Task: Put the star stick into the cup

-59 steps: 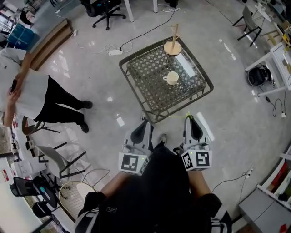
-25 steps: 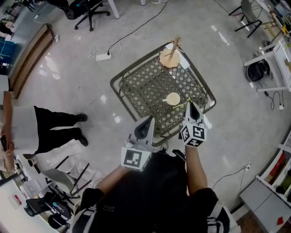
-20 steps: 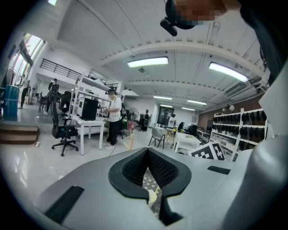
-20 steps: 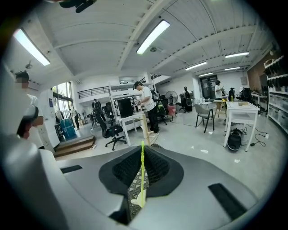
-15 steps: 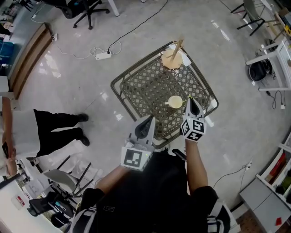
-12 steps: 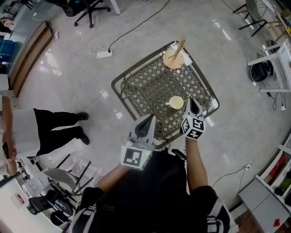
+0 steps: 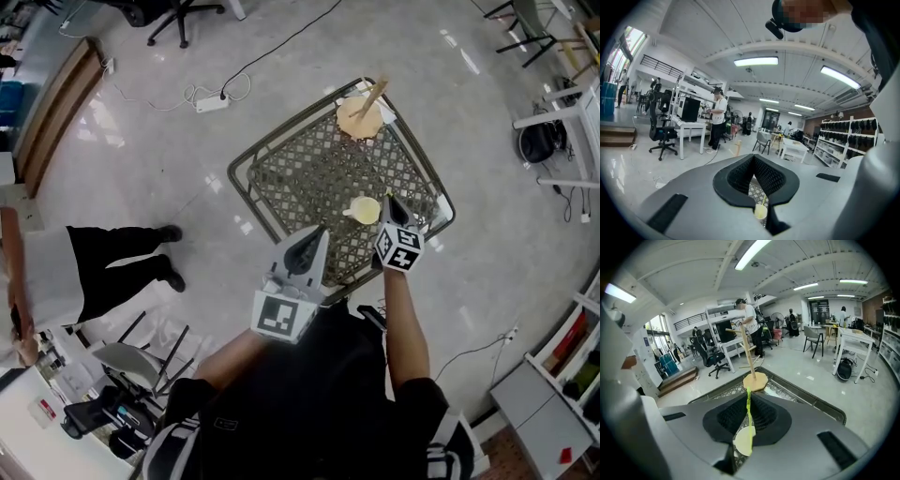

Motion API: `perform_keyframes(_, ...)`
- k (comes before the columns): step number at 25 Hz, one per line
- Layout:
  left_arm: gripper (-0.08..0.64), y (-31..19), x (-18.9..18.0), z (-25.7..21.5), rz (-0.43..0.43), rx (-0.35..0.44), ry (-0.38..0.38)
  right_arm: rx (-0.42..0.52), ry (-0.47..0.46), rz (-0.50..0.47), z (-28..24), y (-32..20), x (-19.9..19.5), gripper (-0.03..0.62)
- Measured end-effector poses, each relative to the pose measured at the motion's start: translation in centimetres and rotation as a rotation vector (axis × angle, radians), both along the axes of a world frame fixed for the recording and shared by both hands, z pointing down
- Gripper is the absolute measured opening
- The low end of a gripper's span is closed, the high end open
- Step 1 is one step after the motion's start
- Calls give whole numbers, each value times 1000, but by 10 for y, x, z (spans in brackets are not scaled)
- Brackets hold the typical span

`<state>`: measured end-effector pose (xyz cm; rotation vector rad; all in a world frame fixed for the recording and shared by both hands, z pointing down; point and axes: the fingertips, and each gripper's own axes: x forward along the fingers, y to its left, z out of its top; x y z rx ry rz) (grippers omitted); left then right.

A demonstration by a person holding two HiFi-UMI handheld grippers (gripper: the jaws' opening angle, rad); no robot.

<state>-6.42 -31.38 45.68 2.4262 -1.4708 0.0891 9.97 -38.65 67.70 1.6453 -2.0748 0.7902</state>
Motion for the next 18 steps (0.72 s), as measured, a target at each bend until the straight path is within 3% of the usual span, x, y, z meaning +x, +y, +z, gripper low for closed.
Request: perform_keyframes(18,15,-1,-6,3,-13,-21,4,-62,-61,10,34,-39,9,22)
